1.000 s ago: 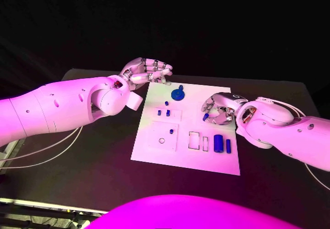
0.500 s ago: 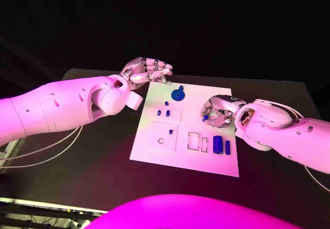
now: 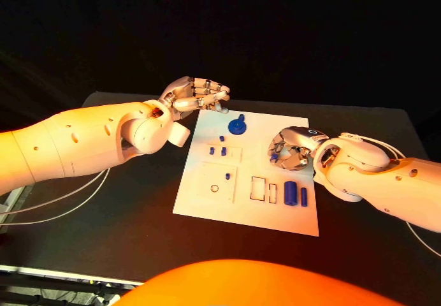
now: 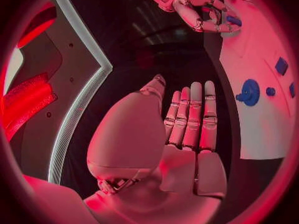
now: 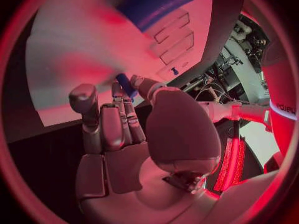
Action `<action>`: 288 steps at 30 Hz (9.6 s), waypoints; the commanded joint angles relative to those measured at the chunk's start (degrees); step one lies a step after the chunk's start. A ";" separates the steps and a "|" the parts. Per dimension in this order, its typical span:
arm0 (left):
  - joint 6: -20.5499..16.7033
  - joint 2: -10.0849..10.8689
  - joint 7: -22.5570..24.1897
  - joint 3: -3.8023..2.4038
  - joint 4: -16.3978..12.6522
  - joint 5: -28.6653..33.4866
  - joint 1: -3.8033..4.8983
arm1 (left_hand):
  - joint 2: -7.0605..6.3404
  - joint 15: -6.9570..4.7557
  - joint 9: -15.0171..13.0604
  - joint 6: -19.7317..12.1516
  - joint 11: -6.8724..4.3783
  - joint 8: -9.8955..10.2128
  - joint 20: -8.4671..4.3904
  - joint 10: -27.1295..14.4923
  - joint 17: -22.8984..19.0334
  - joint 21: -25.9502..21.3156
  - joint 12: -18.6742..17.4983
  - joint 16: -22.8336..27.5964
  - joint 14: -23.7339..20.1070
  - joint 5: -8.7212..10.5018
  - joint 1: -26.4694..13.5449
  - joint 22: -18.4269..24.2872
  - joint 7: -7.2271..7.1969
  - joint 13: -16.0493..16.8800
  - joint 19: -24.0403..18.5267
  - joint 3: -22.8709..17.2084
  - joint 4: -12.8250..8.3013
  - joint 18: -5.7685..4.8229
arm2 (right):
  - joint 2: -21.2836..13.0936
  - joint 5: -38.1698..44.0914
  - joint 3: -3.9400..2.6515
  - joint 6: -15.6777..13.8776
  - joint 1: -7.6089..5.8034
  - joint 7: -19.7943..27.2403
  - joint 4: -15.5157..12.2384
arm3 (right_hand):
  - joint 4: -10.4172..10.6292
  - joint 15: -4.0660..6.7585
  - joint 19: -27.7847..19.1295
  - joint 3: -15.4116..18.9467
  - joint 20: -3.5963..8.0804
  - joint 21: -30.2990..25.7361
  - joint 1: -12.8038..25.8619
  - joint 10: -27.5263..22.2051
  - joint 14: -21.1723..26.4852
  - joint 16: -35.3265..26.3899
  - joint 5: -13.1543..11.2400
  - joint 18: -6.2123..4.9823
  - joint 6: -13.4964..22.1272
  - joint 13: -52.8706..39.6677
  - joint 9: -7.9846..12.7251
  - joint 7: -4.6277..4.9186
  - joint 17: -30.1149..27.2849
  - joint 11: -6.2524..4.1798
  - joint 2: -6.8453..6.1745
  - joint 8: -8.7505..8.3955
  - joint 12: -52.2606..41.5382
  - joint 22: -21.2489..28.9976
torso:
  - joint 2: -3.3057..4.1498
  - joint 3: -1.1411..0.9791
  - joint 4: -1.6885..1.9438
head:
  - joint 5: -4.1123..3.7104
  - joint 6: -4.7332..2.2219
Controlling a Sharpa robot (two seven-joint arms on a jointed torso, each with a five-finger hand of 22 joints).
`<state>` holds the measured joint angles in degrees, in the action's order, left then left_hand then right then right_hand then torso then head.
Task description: Assemble the parts on the task board
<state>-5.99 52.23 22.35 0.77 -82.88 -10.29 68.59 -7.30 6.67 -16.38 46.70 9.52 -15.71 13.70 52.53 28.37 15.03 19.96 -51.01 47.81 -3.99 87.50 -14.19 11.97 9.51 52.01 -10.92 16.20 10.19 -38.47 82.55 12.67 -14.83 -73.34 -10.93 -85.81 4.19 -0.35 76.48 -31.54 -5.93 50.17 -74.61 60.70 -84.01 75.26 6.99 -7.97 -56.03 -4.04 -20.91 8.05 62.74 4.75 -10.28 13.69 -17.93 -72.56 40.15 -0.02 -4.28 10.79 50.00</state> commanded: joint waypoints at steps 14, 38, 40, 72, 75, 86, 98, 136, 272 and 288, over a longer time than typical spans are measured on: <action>0.68 0.03 0.30 -0.05 0.09 -0.12 0.03 | 0.34 0.03 0.04 -0.41 0.18 -0.01 0.00 -0.16 -0.19 -0.42 0.26 -0.14 -0.45 -0.13 -0.11 0.21 1.07 -0.10 0.61 -0.16 0.21 0.25 | -0.98 1.91 0.00 -2.81 0.05 -0.17 -1.63 | -2.87 1.86 2.22 -9.27 1.51 5.28 -1.95 5.89 -1.24 1.93 0.06 1.76 -2.23 -1.77 -3.55 -1.34 2.94 -1.87 3.68 5.01 -2.89 -3.39 | -0.06 0.09 0.05 | -0.12 0.00; 0.69 -0.20 0.31 -0.05 0.29 -0.12 0.03 | 0.38 0.03 0.04 -0.41 0.18 -0.02 0.00 -0.17 -0.23 -0.49 0.28 -0.16 -0.46 -0.13 -0.11 0.26 1.07 -0.11 0.66 -0.18 0.22 0.25 | -2.88 0.50 -0.74 -3.21 -1.93 0.87 -10.19 | -3.03 1.91 2.26 -9.69 1.56 5.55 -1.86 6.06 -1.31 2.11 0.03 1.81 -2.13 -1.90 -3.79 -1.36 3.28 -1.92 3.56 5.22 -3.00 -3.62 | -0.04 0.05 0.03 | 0.16 0.00; 0.70 -0.28 0.32 -0.05 0.31 -0.12 0.03 | 0.38 0.03 0.04 -0.41 0.18 -0.02 0.00 -0.17 -0.23 -0.49 0.28 -0.16 -0.46 -0.13 -0.11 0.26 1.07 -0.11 0.66 -0.18 0.22 0.25 | -1.95 0.55 -0.75 -3.34 -1.80 1.19 -10.25 | -3.08 1.91 2.29 -9.78 1.57 5.65 -1.88 6.07 -1.30 2.09 0.03 1.83 -2.10 -1.92 -3.82 -1.35 3.24 -1.92 3.55 5.25 -3.01 -3.68 | -0.07 0.06 0.03 | 0.23 0.00; 0.98 -1.43 0.27 -0.05 0.48 -0.38 0.04 | 0.38 0.03 0.04 -0.41 0.18 -0.02 0.00 -0.17 -0.23 -0.49 0.28 -0.16 -0.46 -0.13 -0.11 0.26 1.07 -0.11 0.66 -0.18 0.22 0.25 | 12.73 1.97 -0.50 -2.48 4.47 3.45 -4.79 | -3.39 1.89 2.04 -10.32 1.61 5.04 -1.99 6.00 -1.23 1.93 0.02 1.72 -1.85 -2.00 -4.03 -1.17 2.95 -1.82 3.56 5.36 -2.98 -3.57 | -0.01 0.10 0.13 | 3.53 0.00; 0.99 -1.44 0.26 -0.05 0.47 -0.39 0.04 | 0.38 0.03 0.04 -0.41 0.18 -0.02 0.00 -0.17 -0.23 -0.49 0.28 -0.16 -0.46 -0.13 -0.11 0.26 1.07 -0.11 0.66 -0.18 0.22 0.25 | 13.28 2.14 -0.45 -2.48 4.85 3.34 -4.17 | -3.44 1.88 2.00 -10.39 1.61 4.93 -2.00 5.98 -1.20 1.86 0.01 1.70 -1.80 -2.01 -4.06 -1.14 2.83 -1.80 3.57 5.37 -2.97 -3.55 | 0.00 0.08 0.09 | 3.79 0.00; 1.04 -1.44 0.20 -0.05 0.49 -0.41 0.04 | 0.38 0.03 0.04 -0.41 0.18 -0.02 0.00 -0.17 -0.23 -0.49 0.28 -0.16 -0.46 -0.13 -0.11 0.26 1.07 -0.11 0.66 -0.18 0.22 0.25 | 13.82 2.70 -0.33 -1.48 5.24 2.80 -2.93 | -3.51 1.86 2.00 -10.50 1.61 4.97 -2.02 5.96 -1.20 1.86 0.01 1.71 -1.75 -2.03 -4.10 -1.10 2.84 -1.78 3.61 5.40 -2.97 -3.59 | -0.01 0.04 -0.05 | 4.14 0.00; 1.15 -1.50 0.13 -0.05 0.51 -0.44 0.04 | 0.42 0.03 0.05 -0.43 0.19 -0.05 -0.01 -0.20 -0.33 -0.67 0.34 -0.21 -0.47 -0.11 -0.15 0.38 1.08 -0.13 0.80 -0.20 0.24 0.25 | 13.92 2.52 -0.19 0.94 5.28 2.81 -2.74 | -3.56 1.84 1.96 -10.57 1.61 4.89 -2.01 5.96 -1.22 1.91 -0.01 1.70 -1.71 -2.05 -4.14 -1.08 2.93 -1.76 3.63 5.43 -2.97 -3.58 | -0.02 0.06 0.04 | 4.14 0.00; 1.37 -1.37 -0.07 -0.05 0.42 -0.59 0.04 | 0.42 0.04 0.05 -0.45 0.19 -0.07 -0.01 -0.23 -0.39 -0.79 0.37 -0.25 -0.48 -0.10 -0.22 0.46 1.08 -0.14 0.88 -0.19 0.26 0.25 | 15.04 4.72 0.02 1.73 5.81 0.90 -1.72 | -4.10 1.68 1.46 -8.01 1.44 3.86 -0.36 5.66 -1.02 1.53 -3.74 1.58 -1.10 -2.38 -5.39 -1.06 2.33 -1.76 2.55 6.46 -2.98 -3.47 | -0.05 0.07 -0.01 | 4.15 0.00; 2.36 0.52 -1.13 0.00 0.09 -0.98 -0.93 | 0.42 0.09 0.07 -0.53 0.24 -0.13 0.00 -0.36 -0.65 -1.25 0.50 -0.39 -0.54 -0.03 -0.63 0.77 1.14 -0.18 1.20 0.04 0.31 0.24 | -11.16 -11.99 0.30 1.85 6.66 -18.89 -13.81 | 12.68 2.71 7.52 38.76 2.13 17.43 7.70 17.78 -4.88 12.88 -0.47 4.10 3.48 -67.97 -7.27 -2.40 22.11 -3.35 4.04 14.08 -61.98 -12.31 | -1.85 0.41 -1.95 | -6.47 0.00; 2.50 0.48 -1.28 0.00 0.10 -0.98 -0.93 | 0.45 0.10 0.07 -0.53 0.25 -0.14 0.00 -0.37 -0.66 -1.28 0.51 -0.40 -0.55 -0.03 -0.72 0.79 1.14 -0.18 1.22 0.06 0.34 0.24 | -9.75 -12.66 0.30 -0.83 6.76 -19.08 -13.52 | 12.59 2.87 7.45 38.73 2.26 17.18 7.33 17.91 -4.87 12.85 -0.55 4.05 3.32 -68.28 -7.57 -2.58 22.05 -3.52 5.28 14.60 -61.93 -12.25 | -1.80 0.42 -1.94 | -6.34 0.00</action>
<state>-4.45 52.80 20.83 0.81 -82.69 -11.21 67.65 -7.07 6.87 -16.38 46.70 9.74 -15.71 13.71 52.31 27.77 14.10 20.13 -51.23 47.61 -3.99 87.28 -13.45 11.97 9.40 52.82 -10.92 16.20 10.18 -48.35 69.93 12.68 -16.14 -66.95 -29.30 -99.34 16.84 2.17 83.81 6.94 -4.11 67.54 -67.41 78.21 -84.13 87.88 6.34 -4.39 -52.52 -72.25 -28.47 5.64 74.91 1.34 -5.42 28.62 -79.82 -74.95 38.33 0.41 -6.15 4.32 50.01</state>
